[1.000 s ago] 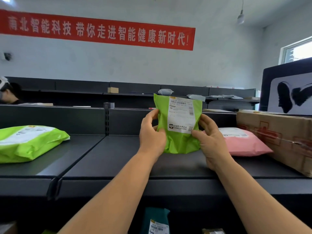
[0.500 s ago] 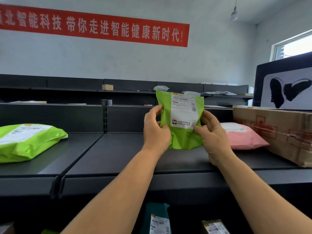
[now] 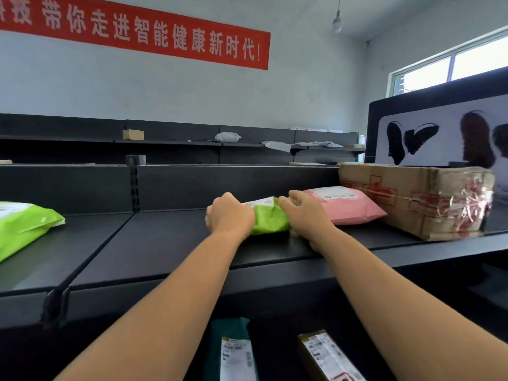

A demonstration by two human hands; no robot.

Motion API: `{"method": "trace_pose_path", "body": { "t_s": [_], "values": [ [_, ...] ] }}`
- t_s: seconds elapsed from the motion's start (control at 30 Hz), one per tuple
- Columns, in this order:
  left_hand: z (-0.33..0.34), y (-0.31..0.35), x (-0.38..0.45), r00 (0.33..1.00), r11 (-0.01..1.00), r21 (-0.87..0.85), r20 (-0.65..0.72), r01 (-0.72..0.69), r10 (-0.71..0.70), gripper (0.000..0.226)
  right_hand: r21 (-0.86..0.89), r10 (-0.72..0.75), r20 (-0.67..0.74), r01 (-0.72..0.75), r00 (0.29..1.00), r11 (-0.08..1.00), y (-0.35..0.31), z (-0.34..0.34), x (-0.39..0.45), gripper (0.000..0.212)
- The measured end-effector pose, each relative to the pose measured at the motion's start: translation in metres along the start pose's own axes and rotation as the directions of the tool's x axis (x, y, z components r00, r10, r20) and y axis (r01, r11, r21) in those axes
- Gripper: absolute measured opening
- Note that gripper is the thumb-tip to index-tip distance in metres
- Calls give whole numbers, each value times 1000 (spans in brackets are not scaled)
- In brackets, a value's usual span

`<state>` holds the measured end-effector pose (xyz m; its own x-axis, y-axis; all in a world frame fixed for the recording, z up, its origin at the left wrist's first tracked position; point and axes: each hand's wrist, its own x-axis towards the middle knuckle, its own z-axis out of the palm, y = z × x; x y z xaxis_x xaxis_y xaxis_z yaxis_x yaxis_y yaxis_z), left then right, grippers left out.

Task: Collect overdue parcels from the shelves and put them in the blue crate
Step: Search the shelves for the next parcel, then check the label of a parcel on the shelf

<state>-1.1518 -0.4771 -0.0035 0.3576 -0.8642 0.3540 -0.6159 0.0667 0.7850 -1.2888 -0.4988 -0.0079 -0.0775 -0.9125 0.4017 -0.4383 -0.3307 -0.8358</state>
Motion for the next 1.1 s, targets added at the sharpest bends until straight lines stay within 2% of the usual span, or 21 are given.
{"method": "trace_pose_path", "body": {
  "t_s": [0.1, 0.27, 0.33, 0.43, 0.57, 0.77, 0.93, 1.1],
  "values": [
    [1, 10, -3, 992, 994, -44, -89, -98, 94, 49, 3, -25, -71, 25, 997, 1000, -5, -10, -2, 56],
    [12, 45, -13, 965, 929, -277, -157, -245, 208, 56, 78, -81, -274, 106, 958, 991, -3, -49, 1, 51],
    [22, 62, -15, 959, 897, -342, -145, -281, 245, 56, 87, -78, -331, 113, 940, 990, 2, -66, 6, 50],
    [42, 86, -16, 970, 874, -423, -55, -237, 236, 59, 95, -54, -355, 93, 933, 991, 13, -91, 17, 53],
    [76, 106, -13, 986, 862, -502, 103, -65, 134, 66, 45, 13, -301, 1, 954, 999, 33, -115, 37, 59],
    [108, 110, -6, 978, 917, -387, 210, 102, -21, 65, 83, 122, -191, -108, 974, 991, 57, -124, 65, 61],
    [123, 107, -2, 969, 959, -265, 244, 100, -33, 44, 80, 176, -88, -169, 980, 982, 66, -123, 79, 66],
    [135, 99, 1, 976, 956, -258, 200, 143, -92, 46, 15, 233, -20, -233, 972, 972, 80, -120, 82, 67]
  ]
}}
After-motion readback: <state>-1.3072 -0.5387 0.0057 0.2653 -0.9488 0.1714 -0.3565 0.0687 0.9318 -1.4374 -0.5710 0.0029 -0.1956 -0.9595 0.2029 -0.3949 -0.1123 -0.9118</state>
